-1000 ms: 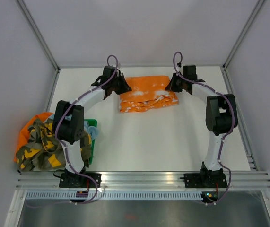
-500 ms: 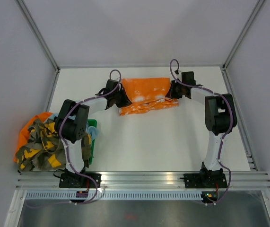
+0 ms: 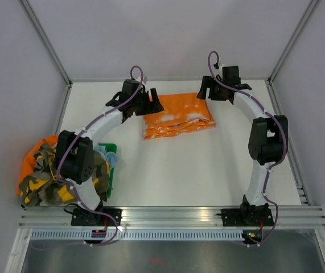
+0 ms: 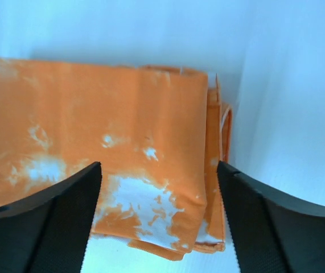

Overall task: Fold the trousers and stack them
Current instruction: Fold the trousers, then neatly place the folded trousers to the corner

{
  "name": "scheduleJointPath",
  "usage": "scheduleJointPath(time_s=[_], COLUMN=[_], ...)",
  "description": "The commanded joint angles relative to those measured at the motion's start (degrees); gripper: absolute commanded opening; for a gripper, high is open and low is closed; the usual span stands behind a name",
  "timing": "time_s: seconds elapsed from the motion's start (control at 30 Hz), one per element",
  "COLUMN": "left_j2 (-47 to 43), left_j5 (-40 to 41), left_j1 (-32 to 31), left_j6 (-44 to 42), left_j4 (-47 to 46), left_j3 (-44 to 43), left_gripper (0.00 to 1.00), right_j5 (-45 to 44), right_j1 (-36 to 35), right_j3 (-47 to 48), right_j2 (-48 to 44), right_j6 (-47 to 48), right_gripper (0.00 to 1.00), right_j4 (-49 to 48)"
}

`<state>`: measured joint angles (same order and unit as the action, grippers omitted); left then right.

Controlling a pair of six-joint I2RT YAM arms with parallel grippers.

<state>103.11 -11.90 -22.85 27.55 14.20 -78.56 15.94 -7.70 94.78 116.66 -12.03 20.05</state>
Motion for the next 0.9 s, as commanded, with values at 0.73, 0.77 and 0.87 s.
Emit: scheduleJointPath(time_s=[0.73, 0.77, 0.87], left_j2=[13.69, 13.96, 14.57], left_j5=[-5.76, -5.85, -7.25], left_j1=[9.76, 9.76, 9.67], left_j6=[-1.8, -0.67, 1.09], left_j4=[-13.75, -16.37, -18.93], left_j3=[1.12, 1.74, 3.77], left_gripper=[0.84, 0.84, 0.82], right_j5=[-1.44, -1.18, -0.39], right_j1=[0.15, 0.15, 0.15], right_j3=[4.72, 3.32, 1.38], right_j2=[12.19, 11.93, 11.13], right_j6=[-0.01, -0.1, -0.45], right_gripper=[0.78, 0.74, 0.5], right_j4=[-0.89, -1.42, -2.47])
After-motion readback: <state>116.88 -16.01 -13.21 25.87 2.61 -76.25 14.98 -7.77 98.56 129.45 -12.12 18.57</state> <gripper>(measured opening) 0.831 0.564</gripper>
